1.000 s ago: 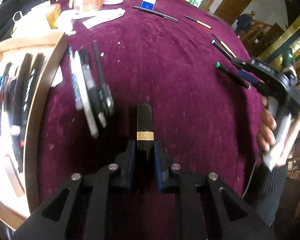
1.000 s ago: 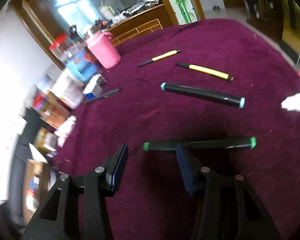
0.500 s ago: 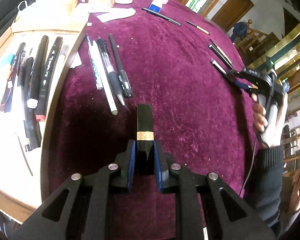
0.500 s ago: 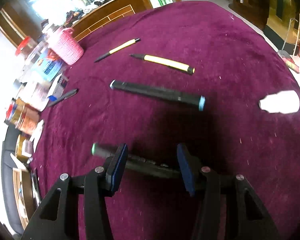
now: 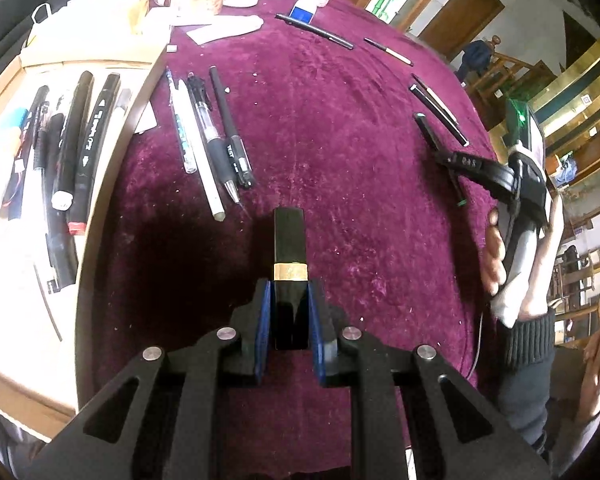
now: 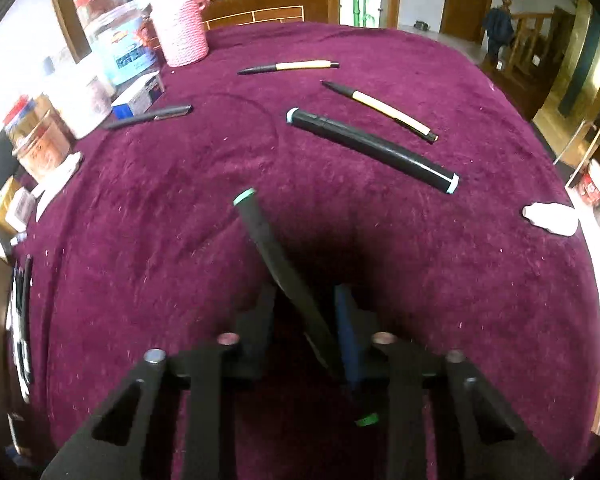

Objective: Organize rigid objects
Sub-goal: 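Grasp the black gold-banded tube with the left gripper while the right gripper grasps the green-capped black marker, then carry the tube and marker over the tray and lower them inside, then open both grippers to release the tube and marker in the tray, then move both grippers back to the table and grasp a thin black pen with the right gripper, then grasp a clear black-clipped pen with the left gripper while the right gripper holds the black pen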

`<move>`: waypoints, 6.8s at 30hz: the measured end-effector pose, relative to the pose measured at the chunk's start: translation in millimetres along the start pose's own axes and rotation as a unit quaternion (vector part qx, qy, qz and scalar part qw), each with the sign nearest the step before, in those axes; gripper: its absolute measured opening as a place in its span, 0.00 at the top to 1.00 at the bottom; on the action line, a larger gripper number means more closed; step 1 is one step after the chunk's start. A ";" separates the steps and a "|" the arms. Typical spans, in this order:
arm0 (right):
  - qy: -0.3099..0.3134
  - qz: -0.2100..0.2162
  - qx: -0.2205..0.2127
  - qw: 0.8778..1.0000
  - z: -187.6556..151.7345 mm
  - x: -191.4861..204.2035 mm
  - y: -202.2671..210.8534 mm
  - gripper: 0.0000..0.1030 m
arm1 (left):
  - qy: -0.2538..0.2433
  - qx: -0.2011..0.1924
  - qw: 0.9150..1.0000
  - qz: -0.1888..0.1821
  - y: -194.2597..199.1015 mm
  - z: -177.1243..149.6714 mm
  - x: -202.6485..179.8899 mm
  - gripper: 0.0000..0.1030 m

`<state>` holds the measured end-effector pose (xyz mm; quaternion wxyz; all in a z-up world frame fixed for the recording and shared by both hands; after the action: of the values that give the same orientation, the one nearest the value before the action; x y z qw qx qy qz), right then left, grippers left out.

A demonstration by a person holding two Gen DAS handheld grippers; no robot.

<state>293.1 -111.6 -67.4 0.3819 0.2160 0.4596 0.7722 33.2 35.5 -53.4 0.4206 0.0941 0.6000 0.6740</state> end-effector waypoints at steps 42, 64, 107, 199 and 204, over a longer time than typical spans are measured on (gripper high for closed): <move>0.128 0.311 0.001 0.942 -47.4 348.0 81.1 0.87 | 0.155 -0.111 0.982 -0.006 90.3 82.8 183.6 0.85; 0.118 0.306 0.005 0.945 -3.2 387.0 33.1 0.86 | 0.117 -0.068 0.987 0.085 47.5 152.1 232.1 0.85; 0.064 0.285 0.003 0.956 -5.4 235.9 9.2 0.82 | 0.022 -0.084 0.996 -0.030 54.2 54.4 59.3 0.53; 0.014 0.217 -0.013 0.976 -28.0 128.1 -0.8 0.93 | -0.057 0.008 0.995 0.086 -74.3 47.6 -44.5 0.92; 0.012 0.227 -0.022 0.974 -25.6 127.6 1.2 0.93 | -0.053 0.025 0.995 0.079 -71.0 44.1 -41.0 0.92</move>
<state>196.7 -25.2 -80.9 0.1962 0.2971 0.3857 0.8512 119.1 34.6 -89.3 0.3947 0.1868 0.5844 0.6839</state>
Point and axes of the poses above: each gripper's, at about its wrist camera, not at the fingertips, and y roughly against the way its jaws point, x to its left, z to its top, the point moved 7 cm from there along -y, roughly the way its jaws point, and after that the axes turned 11 degrees about y, right-handed, at the moved point
